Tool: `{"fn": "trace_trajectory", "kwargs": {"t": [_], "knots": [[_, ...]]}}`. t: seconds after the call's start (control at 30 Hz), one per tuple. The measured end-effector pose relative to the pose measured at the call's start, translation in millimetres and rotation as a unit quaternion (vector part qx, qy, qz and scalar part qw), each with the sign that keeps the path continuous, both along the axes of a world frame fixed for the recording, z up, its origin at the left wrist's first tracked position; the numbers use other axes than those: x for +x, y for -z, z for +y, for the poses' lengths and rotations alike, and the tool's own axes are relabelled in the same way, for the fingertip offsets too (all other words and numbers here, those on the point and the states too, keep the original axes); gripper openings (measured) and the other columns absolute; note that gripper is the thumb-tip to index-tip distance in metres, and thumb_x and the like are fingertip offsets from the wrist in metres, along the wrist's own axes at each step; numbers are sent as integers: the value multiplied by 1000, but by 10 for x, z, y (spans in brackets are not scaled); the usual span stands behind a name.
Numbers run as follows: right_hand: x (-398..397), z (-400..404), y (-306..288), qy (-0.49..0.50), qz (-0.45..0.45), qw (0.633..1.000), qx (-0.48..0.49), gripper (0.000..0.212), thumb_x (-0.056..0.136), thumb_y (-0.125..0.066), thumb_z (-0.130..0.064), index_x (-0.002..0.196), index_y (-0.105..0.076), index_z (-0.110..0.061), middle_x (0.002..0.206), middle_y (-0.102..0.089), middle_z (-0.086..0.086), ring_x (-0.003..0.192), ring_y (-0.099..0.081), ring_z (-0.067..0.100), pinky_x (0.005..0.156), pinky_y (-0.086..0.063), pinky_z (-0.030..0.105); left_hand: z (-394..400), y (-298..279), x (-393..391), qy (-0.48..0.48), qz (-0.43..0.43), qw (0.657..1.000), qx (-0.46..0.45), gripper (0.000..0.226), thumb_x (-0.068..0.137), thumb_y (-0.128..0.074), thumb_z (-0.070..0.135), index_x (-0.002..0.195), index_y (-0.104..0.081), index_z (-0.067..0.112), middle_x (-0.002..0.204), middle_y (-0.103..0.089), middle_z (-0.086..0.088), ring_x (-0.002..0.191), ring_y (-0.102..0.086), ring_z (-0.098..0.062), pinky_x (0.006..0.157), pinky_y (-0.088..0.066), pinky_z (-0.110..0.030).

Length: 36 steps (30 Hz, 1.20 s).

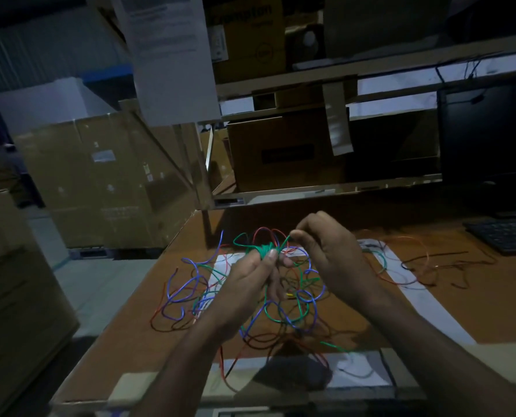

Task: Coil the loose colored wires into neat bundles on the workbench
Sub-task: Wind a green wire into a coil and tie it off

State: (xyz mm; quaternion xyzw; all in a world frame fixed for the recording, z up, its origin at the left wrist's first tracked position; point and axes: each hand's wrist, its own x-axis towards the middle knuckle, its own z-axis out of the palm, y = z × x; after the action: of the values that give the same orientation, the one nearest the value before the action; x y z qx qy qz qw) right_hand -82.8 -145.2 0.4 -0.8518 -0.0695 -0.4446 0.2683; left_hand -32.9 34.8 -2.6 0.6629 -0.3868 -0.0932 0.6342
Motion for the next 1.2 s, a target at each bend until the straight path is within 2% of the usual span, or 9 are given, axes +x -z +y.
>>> {"fn": "trace_trajectory", "kwargs": {"t": [0.13,0.3,0.47,0.6,0.7,0.83,0.97,1.1,1.2], "knots": [[37,-69,-23,4,35,999,9,38,96,-43,-59,97,-55,-23,84,-53,-12,75,-53,6,59,-46,28,44,-26,-37,73,78,991,-80,27,105,-45,31,96,-62,12,57,-35,5,47,-37,-6,80,-52,-38],[-9,-118,45,-54,142,988,10,18,98,-58,-44,99,-54,-27,73,-55,-8,65,-51,3,54,-38,19,165,-181,-42,81,199,949,-230,23,103,-44,25,100,-55,6,72,-63,-3,46,-52,-3,57,-48,-19],[-76,-70,-13,-72,174,982,-28,17,97,-64,-39,93,-50,-30,68,-59,-1,60,-55,13,54,-44,35,258,-225,50,122,285,879,-361,33,111,-33,18,95,-61,12,66,-54,8,36,-36,-4,59,-47,-17],[-55,-116,-18,35,213,963,-164,28,99,-53,-52,85,-40,-32,67,-54,-5,64,-53,15,56,-36,37,364,-355,83,189,290,848,-402,33,113,-29,20,97,-58,14,59,-51,7,40,-41,-4,63,-50,-19],[-4,-265,93,87,241,954,-155,31,103,-48,-50,81,-44,-28,72,-58,-6,71,-59,18,59,-42,38,445,-471,146,162,281,838,-439,25,108,-37,13,98,-60,13,69,-62,8,41,-45,-4,67,-53,-20],[-25,-352,93,20,172,983,53,18,104,-52,-30,88,-58,-26,78,-64,-3,70,-62,8,63,-50,32,432,-475,226,82,311,811,-490,35,110,-38,15,92,-67,11,104,-79,-5,84,-77,-10,85,-63,-34],[-43,-228,109,-66,33,969,234,15,106,-50,-20,103,-65,-19,86,-66,4,73,-64,8,63,-53,23,393,-423,254,60,299,830,-467,33,112,-32,20,90,-57,16,127,-72,-16,123,-67,-30,112,-45,-48],[-40,-182,233,63,96,993,-30,17,103,-54,-25,113,-68,-27,94,-69,-12,84,-64,6,68,-52,27,389,-453,266,54,280,835,-471,33,112,-31,20,88,-54,17,134,-67,-20,128,-63,-34,116,-42,-47],[-19,-136,289,87,189,952,-225,23,97,-60,-24,119,-65,-33,109,-70,-9,99,-64,14,79,-52,31,345,-460,266,47,229,858,-458,34,112,-30,22,91,-55,16,138,-64,-22,132,-61,-32,117,-41,-43]]}}
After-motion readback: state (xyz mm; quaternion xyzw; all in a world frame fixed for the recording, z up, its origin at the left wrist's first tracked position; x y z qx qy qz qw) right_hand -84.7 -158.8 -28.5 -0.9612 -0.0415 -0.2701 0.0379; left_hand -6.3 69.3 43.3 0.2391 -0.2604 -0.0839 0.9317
